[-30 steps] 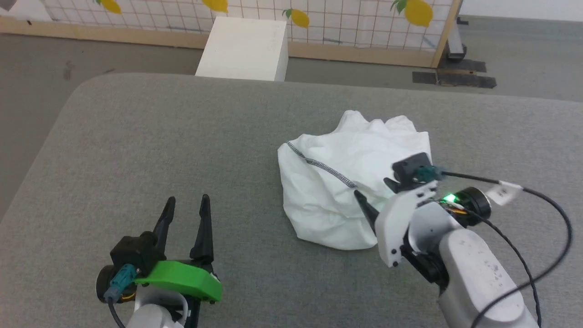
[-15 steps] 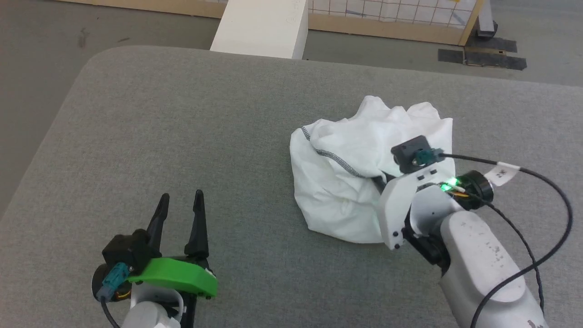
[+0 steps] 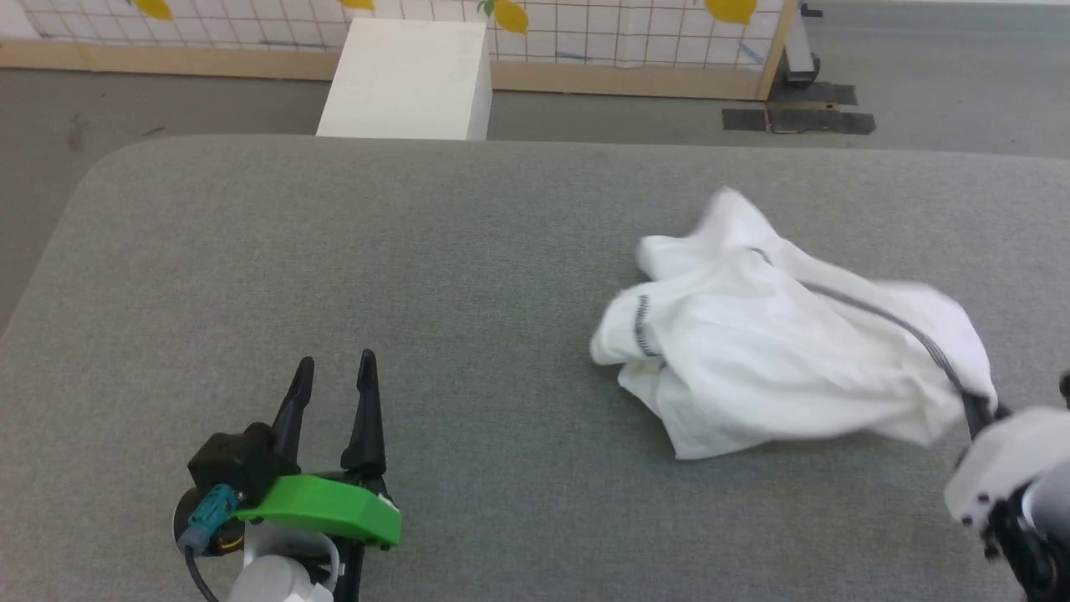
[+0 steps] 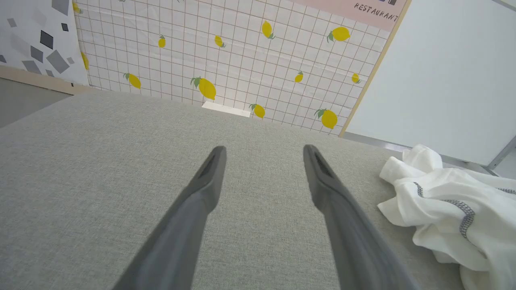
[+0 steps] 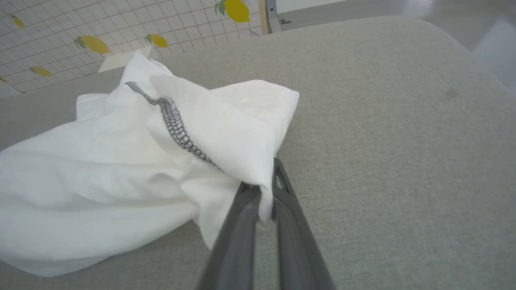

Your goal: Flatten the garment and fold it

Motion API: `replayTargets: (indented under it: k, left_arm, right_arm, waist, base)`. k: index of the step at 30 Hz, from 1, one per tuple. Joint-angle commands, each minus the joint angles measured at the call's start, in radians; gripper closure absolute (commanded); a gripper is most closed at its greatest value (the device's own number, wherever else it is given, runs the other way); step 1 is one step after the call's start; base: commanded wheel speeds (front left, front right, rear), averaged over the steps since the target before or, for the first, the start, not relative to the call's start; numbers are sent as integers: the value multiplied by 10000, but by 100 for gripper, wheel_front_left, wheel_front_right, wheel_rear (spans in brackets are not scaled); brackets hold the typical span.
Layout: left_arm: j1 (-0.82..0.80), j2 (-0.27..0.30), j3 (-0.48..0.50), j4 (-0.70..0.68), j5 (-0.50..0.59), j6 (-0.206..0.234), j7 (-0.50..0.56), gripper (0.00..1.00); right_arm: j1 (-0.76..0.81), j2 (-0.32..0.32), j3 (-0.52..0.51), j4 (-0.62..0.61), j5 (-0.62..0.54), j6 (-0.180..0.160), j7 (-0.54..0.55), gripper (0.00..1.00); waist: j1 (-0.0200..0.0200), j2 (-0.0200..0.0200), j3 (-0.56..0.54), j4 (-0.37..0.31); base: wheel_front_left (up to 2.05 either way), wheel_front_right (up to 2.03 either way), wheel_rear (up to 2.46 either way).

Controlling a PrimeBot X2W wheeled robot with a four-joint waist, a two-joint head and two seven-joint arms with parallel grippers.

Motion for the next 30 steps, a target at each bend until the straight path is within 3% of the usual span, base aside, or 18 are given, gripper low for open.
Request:
replayTargets:
  k: [1,4,5,6,10,15,19,22,30]
  left_arm:
    - [-32,-17,-4,48,97,-52,-45,0]
    - [-64,-40,-38,164,92,-104,-45,0]
    - [-62,-48,-47,224,84,-122,-45,0]
    - [-61,-52,-45,246,80,-126,-45,0]
    - [-64,-74,-79,386,-25,-205,-45,0]
    - [-608,-116,-536,441,-523,-456,281,0]
    - [-1815,-137,-1097,585,-997,-615,1236,0]
    - [-2971,-156,-1462,1077,-1534,-658,2466,0]
    - [-5326,-176,-3011,3147,-2428,-538,7912,0]
  right_arm:
    - [274,12,-126,47,60,-15,125,100]
    - [730,12,-322,474,374,-15,406,100]
    - [769,13,-268,559,559,-15,269,21]
    - [756,13,-243,556,616,-15,104,0]
    - [549,13,-347,395,1371,-15,-1389,0]
    - [610,13,-1488,267,1595,-15,-3161,0]
    - [689,14,-1835,397,1522,-15,-3592,0]
    - [635,14,-1721,453,1460,-15,-3658,0]
    - [322,14,-1031,860,1593,-15,-3837,0]
  waist:
    - [-1,0,-39,-115]
    - [-1,0,-39,-158]
    - [-1,0,-46,-189]
    - [-1,0,-48,-206]
    - [-1,0,-117,-260]
    - [-1,0,-162,-324]
    - [-1,0,-56,-590]
    - [-1,0,141,-893]
    - [-1,0,901,-1945]
  base:
    - [0,0,0]
    - [0,0,0]
    - [0,0,0]
    - [0,0,0]
    - [0,0,0]
    - [0,0,0]
    - [0,0,0]
    - [0,0,0]
    - [0,0,0]
